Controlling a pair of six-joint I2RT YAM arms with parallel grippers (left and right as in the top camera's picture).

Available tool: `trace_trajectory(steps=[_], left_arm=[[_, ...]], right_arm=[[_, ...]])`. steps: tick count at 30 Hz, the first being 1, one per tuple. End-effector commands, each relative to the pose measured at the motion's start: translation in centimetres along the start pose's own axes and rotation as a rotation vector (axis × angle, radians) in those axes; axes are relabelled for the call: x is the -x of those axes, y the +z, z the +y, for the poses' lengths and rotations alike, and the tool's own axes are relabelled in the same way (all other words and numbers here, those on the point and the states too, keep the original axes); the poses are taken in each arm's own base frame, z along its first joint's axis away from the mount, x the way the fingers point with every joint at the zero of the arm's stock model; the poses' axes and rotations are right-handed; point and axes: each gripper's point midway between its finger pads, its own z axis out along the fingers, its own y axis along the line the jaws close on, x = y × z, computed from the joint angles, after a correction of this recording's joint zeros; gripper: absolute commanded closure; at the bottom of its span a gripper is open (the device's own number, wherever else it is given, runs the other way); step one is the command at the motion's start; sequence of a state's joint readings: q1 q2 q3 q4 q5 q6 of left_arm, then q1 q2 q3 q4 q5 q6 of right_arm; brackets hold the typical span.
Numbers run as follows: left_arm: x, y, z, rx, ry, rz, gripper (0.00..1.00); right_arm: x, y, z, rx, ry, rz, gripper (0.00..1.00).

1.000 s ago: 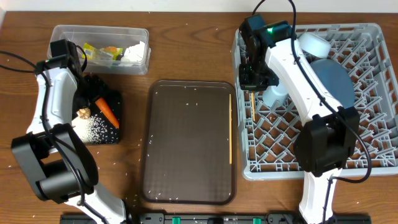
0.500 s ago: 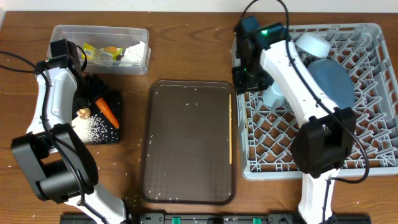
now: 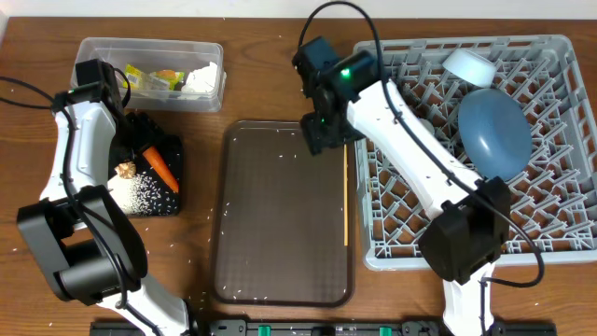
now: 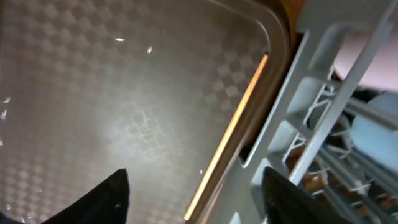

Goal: Sort waste into correct bins and load items into the dishwasher rack
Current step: 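Release the chopstick and move the right gripper back toward the tray, then lower the right gripper and grasp the last wooden chopstick on the brown tray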

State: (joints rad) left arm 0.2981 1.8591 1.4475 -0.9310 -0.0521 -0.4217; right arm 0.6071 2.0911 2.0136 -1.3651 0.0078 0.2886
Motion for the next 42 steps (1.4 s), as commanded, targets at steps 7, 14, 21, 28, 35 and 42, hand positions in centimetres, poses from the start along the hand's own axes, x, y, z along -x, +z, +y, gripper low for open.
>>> trace_trajectory(steps=[7,14,21,28,35,42], left_arm=[[-0.3,0.5,0.1,0.010,0.002,0.016,0.02],[-0.3,0.5,0.1,0.010,0.002,0.016,0.02],[-0.3,0.5,0.1,0.010,0.002,0.016,0.02],[-0.3,0.5,0.1,0.010,0.002,0.016,0.02],[-0.3,0.5,0.1,0.010,0.002,0.016,0.02],[-0.3,0.5,0.1,0.010,0.002,0.016,0.02]], right_arm=[[-2.6,6.3,-0.7,-0.085,0.048,0.104,0.43],[-3.9,8.3,-1.3,-0.173,0.063,0.108,0.43],[-4.6,9.3,-1.3,-0.181,0.078,0.128,0.42],[-5.3,11.2,-1.3,-0.190,0.074,0.179,0.40],[-6.9,14.2,-1.0,-0.182,0.054,0.281,0.40],[-7.5,15.2,-1.1,-0.180,0.029,0.317,0.40]])
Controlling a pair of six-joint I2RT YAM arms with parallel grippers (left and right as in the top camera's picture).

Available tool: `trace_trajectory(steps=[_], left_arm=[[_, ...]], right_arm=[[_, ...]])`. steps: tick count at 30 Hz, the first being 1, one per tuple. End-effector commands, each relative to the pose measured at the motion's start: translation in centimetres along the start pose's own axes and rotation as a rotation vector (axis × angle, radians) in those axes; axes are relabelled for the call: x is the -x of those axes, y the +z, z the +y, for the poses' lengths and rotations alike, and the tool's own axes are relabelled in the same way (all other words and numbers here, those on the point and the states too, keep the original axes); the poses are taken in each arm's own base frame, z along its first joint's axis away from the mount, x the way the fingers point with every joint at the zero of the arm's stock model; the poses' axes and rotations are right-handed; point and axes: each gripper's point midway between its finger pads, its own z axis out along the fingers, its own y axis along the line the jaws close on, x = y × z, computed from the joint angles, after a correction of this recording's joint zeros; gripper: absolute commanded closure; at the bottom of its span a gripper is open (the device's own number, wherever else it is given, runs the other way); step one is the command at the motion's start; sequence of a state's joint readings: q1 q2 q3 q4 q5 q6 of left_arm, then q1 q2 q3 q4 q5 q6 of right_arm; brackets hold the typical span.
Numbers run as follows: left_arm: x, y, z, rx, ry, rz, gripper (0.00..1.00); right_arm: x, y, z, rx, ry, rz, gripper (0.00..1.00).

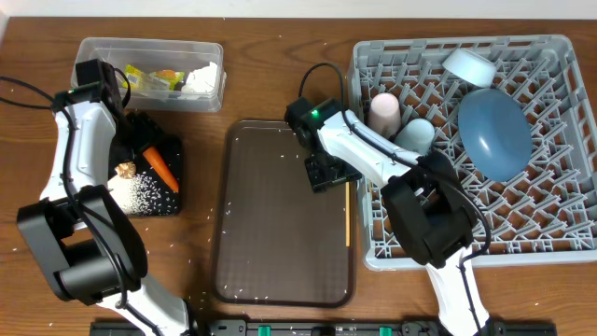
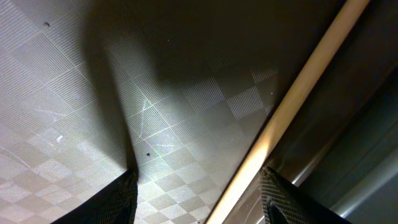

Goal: Sort waste into correct bins and load items into the dishwasher rack
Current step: 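Lower the right gripper and grasp the last wooden chopstick on the brown tray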

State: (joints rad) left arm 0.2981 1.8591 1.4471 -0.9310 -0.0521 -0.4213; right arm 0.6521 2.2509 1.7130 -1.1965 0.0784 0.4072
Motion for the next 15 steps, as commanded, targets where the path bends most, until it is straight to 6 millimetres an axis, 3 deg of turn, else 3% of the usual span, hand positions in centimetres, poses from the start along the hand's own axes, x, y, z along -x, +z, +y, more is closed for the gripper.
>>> trace_trajectory(steps=[1,4,6,8,15], left_arm=[[-0.3,0.5,0.1,0.010,0.001,0.016,0.02],[-0.3,0.5,0.1,0.009,0.001,0.015,0.02],[-0.3,0.5,0.1,0.009,0.001,0.015,0.02],[-0.3,0.5,0.1,0.009,0.001,0.015,0.02],[-0.3,0.5,0.1,0.009,0.001,0.015,0.02]], right_arm=[[-0.9,2.4,0.4,-0.020,-0.039,0.065,0.40],[-1.0,2.4,0.8,0.001,-0.077,0.069,0.45],[-1.0,2.4,1.1,0.010,-0.100,0.065,0.59],[-1.0,2.4,1.4,0.018,-0.121,0.063,0.64],[-1.0,2.4,2.3,0.043,-0.195,0.058,0.63]])
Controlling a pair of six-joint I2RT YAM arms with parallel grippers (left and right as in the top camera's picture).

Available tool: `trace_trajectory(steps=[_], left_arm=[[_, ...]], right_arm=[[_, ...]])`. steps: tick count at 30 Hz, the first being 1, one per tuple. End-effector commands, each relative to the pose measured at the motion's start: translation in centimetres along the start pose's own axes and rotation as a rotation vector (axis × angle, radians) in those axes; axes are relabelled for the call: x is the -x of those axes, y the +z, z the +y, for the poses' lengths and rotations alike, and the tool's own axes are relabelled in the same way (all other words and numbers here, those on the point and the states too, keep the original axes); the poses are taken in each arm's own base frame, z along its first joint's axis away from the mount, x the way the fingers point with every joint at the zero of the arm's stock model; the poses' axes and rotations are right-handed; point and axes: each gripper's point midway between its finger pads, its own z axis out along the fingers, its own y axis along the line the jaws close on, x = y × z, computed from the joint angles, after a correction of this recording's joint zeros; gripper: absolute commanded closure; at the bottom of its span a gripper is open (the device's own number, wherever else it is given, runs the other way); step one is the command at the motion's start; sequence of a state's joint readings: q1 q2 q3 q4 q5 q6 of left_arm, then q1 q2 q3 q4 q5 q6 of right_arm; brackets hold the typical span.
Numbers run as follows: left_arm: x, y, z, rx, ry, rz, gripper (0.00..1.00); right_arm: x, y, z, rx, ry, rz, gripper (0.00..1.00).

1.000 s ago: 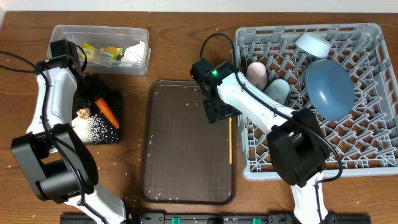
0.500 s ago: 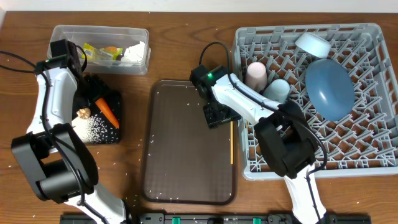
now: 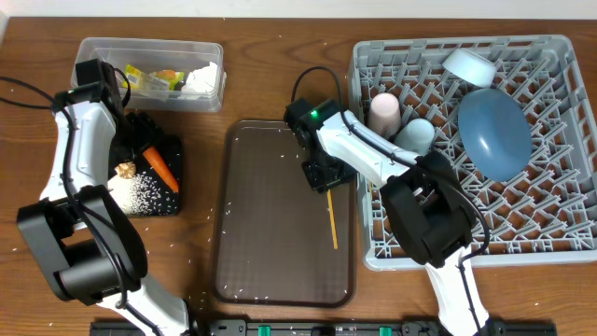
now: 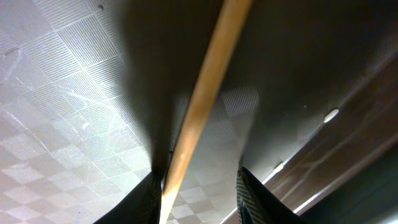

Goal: Sort waste into correct bins and load items into the dishwasher rack
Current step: 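Lower the right gripper and grasp the last wooden chopstick on the brown tray, then lift the chopstick and insert it into the rack's left side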

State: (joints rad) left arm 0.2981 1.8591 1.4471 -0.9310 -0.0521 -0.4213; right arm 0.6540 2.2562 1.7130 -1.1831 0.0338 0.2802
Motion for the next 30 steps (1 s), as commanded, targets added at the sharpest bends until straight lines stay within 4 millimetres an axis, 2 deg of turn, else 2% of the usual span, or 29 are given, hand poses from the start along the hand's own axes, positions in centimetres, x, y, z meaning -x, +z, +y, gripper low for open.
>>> trace_trajectory(steps=[1,3,5,8,18,21,24,30], left_arm=[[-0.3,0.5,0.1,0.010,0.001,0.016,0.02],[-0.3,0.5,0.1,0.010,0.001,0.016,0.02],[-0.3,0.5,0.1,0.009,0.001,0.015,0.02],[-0.3,0.5,0.1,0.009,0.001,0.015,0.02],[-0.3,0.5,0.1,0.009,0.001,0.015,0.02],[-0.3,0.5,0.1,0.010,0.001,0.016,0.02],[-0.3,0.5,0.1,0.009,0.001,0.015,0.02],[-0.3,0.5,0.1,0.010,0.001,0.016,0.02]], right_arm=[[-0.8,2.2,1.4,0.001,-0.065,0.052,0.63],[-0.8,2.2,1.3,0.002,-0.065,0.052,0.67],[-0.7,2.2,1.5,0.010,-0.085,0.051,0.77],[-0.7,2.2,1.6,0.019,-0.101,0.051,0.98],[-0.2,1.7,1.5,0.023,-0.102,0.037,0.99],[0.7,0.0,1.5,0.031,-0.110,0.011,0.99],[2.0,-2.9,1.4,0.047,-0.103,-0.031,0.99],[4.6,-10.3,-0.1,0.088,-0.079,-0.150,0.99]])
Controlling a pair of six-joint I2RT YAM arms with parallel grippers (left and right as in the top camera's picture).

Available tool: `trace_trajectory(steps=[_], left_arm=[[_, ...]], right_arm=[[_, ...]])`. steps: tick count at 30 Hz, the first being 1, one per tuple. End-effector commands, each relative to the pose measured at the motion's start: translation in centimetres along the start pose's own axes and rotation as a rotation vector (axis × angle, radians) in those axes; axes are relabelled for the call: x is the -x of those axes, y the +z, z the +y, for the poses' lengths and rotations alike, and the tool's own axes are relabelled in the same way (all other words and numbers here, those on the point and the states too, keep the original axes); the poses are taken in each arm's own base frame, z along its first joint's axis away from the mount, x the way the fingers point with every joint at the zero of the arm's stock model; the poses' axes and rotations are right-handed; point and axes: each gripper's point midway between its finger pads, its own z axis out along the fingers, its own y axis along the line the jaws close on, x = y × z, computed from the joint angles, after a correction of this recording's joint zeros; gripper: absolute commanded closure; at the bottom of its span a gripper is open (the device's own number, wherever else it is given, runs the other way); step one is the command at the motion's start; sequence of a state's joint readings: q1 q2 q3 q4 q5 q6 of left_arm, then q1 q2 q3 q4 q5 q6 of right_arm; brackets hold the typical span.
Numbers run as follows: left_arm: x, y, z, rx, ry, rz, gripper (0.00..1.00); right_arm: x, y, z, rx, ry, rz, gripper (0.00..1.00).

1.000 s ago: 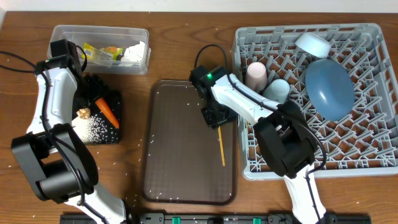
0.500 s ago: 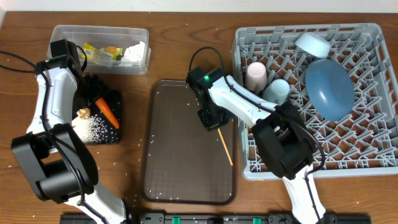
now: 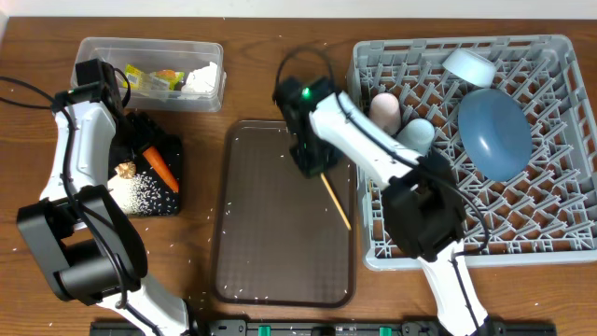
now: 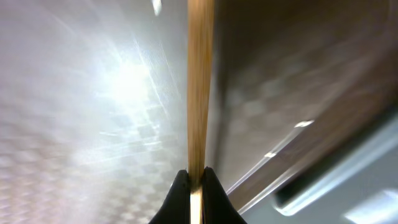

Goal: Sort waste into correct bins and load items into the dishwasher rack
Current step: 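Lift the chopstick and insert it into the rack's left side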

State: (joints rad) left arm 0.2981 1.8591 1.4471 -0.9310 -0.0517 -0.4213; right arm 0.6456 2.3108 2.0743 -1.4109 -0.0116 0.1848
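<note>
My right gripper [image 3: 311, 163] is shut on a wooden chopstick [image 3: 338, 203] over the upper right part of the brown tray [image 3: 270, 252]. In the right wrist view the fingertips [image 4: 181, 186] pinch the chopstick [image 4: 200, 93], which runs straight away from them above the tray [image 4: 74, 124]. In the overhead view the chopstick's free end slants toward the grey dishwasher rack [image 3: 550, 224]. My left gripper [image 3: 133, 126] hangs at the black bin [image 3: 173, 201] with a carrot [image 3: 159, 166]; its jaws cannot be made out.
The rack holds a pink cup [image 3: 383, 109], a pale blue cup [image 3: 417, 136], a blue bowl [image 3: 493, 129] and a white bowl [image 3: 468, 65]. A clear container [image 3: 93, 51] with wrappers stands at the back left. White grains are scattered on the tray and table.
The fingers, then apart on either side of the chopstick, are now shut on it. The gripper has moved slightly up and left, and the chopstick now slants more toward the rack.
The right gripper was first open above the tray's far right corner, with the chopstick along the tray's right edge. Then it was low and open beside the stick. Later the stick lay further inside the tray between the fingers, and now it is pinched.
</note>
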Motion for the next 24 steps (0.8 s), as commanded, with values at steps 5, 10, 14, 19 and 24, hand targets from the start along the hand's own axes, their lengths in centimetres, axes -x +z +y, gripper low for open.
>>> trace_trajectory(steps=[5,10,14,19,24], left_arm=[[-0.3,0.5,0.1,0.010,0.001,0.015,0.02],[-0.3,0.5,0.1,0.010,0.001,0.016,0.02],[-0.3,0.5,0.1,0.010,0.001,0.015,0.02],[-0.3,0.5,0.1,0.010,0.001,0.016,0.02],[-0.3,0.5,0.1,0.010,0.001,0.016,0.02]], right_arm=[[2.6,-8.1,-2.9,0.055,0.052,-0.165,0.99],[1.8,-10.7,-6.3,0.069,0.153,-0.168,0.99],[1.2,-11.4,-9.0,0.104,0.223,-0.160,0.99],[1.1,-11.5,-11.6,0.156,0.290,-0.163,0.99],[0.9,-11.5,-13.4,0.156,0.333,-0.165,0.99]])
